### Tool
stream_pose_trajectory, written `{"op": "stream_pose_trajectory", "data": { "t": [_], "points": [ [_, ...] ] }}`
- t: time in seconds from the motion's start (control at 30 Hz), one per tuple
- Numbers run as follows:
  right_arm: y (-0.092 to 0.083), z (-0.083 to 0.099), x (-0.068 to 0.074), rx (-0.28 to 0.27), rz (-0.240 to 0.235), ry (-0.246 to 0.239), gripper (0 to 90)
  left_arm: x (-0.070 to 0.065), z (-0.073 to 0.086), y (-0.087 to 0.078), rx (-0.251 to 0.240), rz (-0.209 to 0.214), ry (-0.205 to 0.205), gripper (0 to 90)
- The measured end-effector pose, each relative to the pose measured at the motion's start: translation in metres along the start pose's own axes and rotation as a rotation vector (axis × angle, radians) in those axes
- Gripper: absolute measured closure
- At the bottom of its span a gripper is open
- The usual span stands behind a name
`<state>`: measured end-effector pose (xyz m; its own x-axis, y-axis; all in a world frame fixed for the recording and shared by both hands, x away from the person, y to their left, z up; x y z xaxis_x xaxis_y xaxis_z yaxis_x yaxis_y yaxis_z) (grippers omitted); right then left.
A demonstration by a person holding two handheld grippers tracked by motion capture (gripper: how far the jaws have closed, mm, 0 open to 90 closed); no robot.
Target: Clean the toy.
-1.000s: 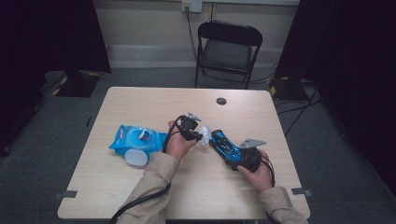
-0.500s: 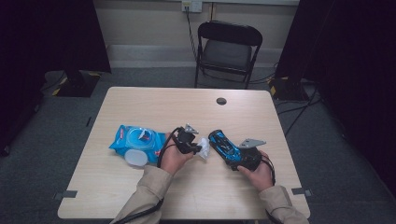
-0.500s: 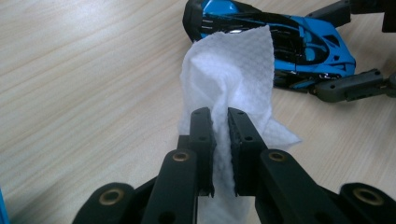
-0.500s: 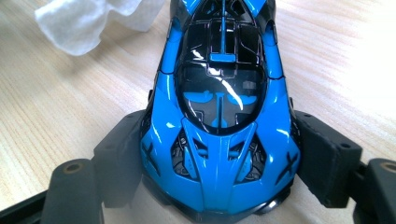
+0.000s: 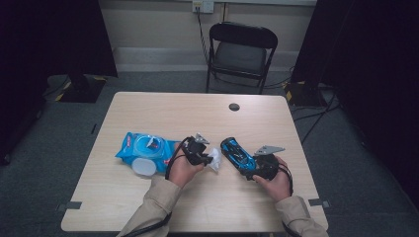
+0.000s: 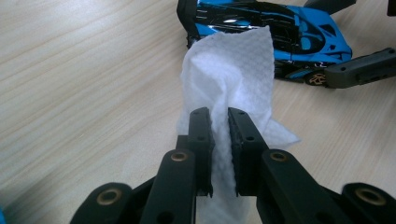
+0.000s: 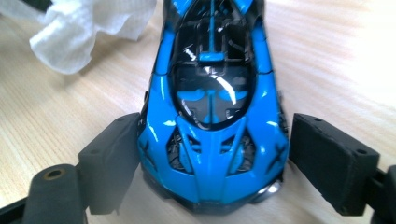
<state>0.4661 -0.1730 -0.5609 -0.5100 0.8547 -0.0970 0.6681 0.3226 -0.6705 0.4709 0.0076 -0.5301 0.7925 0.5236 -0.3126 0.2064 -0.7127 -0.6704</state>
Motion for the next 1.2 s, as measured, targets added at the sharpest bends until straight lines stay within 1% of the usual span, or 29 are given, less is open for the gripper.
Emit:
{"op": "stream_pose_trajectory", "data": {
  "t": [0.1, 0.13, 0.2, 0.23, 0.27, 0.3, 0.33, 0.37, 0.4, 0.43, 0.5, 0.53, 0.63, 0.7, 0.77, 0.83, 0.87, 0.93, 0.97, 1.0, 1.07, 1.17, 1.2],
  "points": [
    [-0.006, -0.004, -0.001, -0.015, 0.001, -0.024, 17.3, -0.001, 0.0, 0.002, 0.002, 0.004, -0.001, 80.6],
    [-0.01, -0.007, -0.001, -0.027, -0.005, -0.034, 17.9, -0.001, 0.001, 0.002, 0.009, 0.008, 0.0, 80.7],
    [-0.013, -0.014, 0.0, -0.044, -0.012, -0.022, 18.1, -0.002, 0.001, 0.004, 0.009, 0.009, 0.001, 80.7],
    [-0.014, -0.017, 0.0, -0.056, -0.012, -0.025, 19.6, -0.002, 0.001, 0.006, 0.007, 0.01, -0.001, 80.7],
    [-0.015, -0.019, 0.0, -0.062, -0.008, -0.03, 20.6, -0.003, 0.001, 0.007, 0.019, 0.018, 0.001, 80.7],
    [-0.014, -0.023, 0.0, -0.064, -0.009, -0.025, 21.8, -0.004, 0.001, 0.009, 0.013, 0.019, -0.002, 80.7],
    [-0.013, -0.024, 0.001, -0.063, -0.014, -0.024, 23.6, -0.005, 0.002, 0.011, 0.021, 0.021, 0.006, 80.7],
    [-0.011, -0.027, 0.002, -0.062, -0.014, -0.029, 24.9, -0.006, 0.001, 0.012, 0.017, 0.024, 0.004, 80.7],
    [-0.009, -0.029, 0.002, -0.06, -0.009, -0.032, 25.1, -0.008, 0.001, 0.014, 0.021, 0.027, 0.006, 80.7],
    [-0.006, -0.034, 0.002, -0.064, -0.009, -0.035, 27.6, -0.008, 0.001, 0.014, 0.025, 0.03, 0.008, 80.8],
    [-0.002, -0.038, 0.002, -0.06, -0.002, -0.036, 29.5, -0.009, 0.0, 0.016, 0.029, 0.028, 0.018, 80.7],
    [0.002, -0.041, 0.002, -0.054, 0.005, -0.037, 29.9, -0.009, -0.001, 0.016, 0.024, 0.029, 0.014, 80.8],
    [0.008, -0.046, 0.001, -0.047, 0.005, -0.026, 32.0, -0.006, -0.001, 0.016, 0.024, 0.026, 0.011, 80.7],
    [0.011, -0.051, 0.003, -0.052, -0.007, -0.012, 33.5, -0.004, 0.0, 0.015, 0.025, 0.027, 0.004, 80.7],
    [0.014, -0.052, 0.003, -0.047, 0.004, -0.017, 34.5, -0.003, 0.002, 0.015, 0.029, 0.023, 0.004, 80.7],
    [0.019, -0.05, 0.005, -0.033, -0.004, -0.014, 34.6, -0.002, 0.003, 0.015, 0.035, 0.026, 0.001, 80.7],
    [0.021, -0.05, 0.006, -0.032, -0.003, -0.018, 35.1, -0.002, 0.003, 0.015, 0.029, 0.024, -0.003, 80.7],
    [0.022, -0.049, 0.007, -0.032, -0.002, -0.023, 36.9, 0.0, 0.003, 0.015, 0.037, 0.018, -0.002, 80.7],
    [0.022, -0.048, 0.007, -0.034, 0.004, -0.027, 40.4, 0.001, 0.003, 0.014, 0.035, 0.014, -0.002, 80.7],
    [0.022, -0.047, 0.008, -0.03, 0.006, -0.038, 40.3, 0.002, 0.003, 0.014, 0.035, 0.006, -0.007, 80.7],
    [0.023, -0.046, 0.009, -0.042, 0.018, -0.055, 40.1, 0.006, 0.0, 0.013, 0.028, -0.019, -0.005, 80.7],
    [0.023, -0.046, 0.009, -0.059, 0.021, -0.033, 40.7, 0.012, -0.006, 0.012, 0.011, -0.051, -0.018, 80.7],
    [0.023, -0.046, 0.009, -0.061, 0.025, -0.033, 41.0, 0.014, -0.008, 0.013, 0.01, -0.062, -0.022, 80.8]
  ]
}}
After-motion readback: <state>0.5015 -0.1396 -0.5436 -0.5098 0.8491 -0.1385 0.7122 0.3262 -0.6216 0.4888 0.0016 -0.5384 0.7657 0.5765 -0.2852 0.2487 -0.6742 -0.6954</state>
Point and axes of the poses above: each handheld gripper's, and its own axes: y roughly forward along the jaws, z roughly out of its underside, x roughly to its left, the point moved 9 cm from there along y, roughly forward along the jaws, and after that the axes turned 14 degrees about z, right-handed, at the moved point
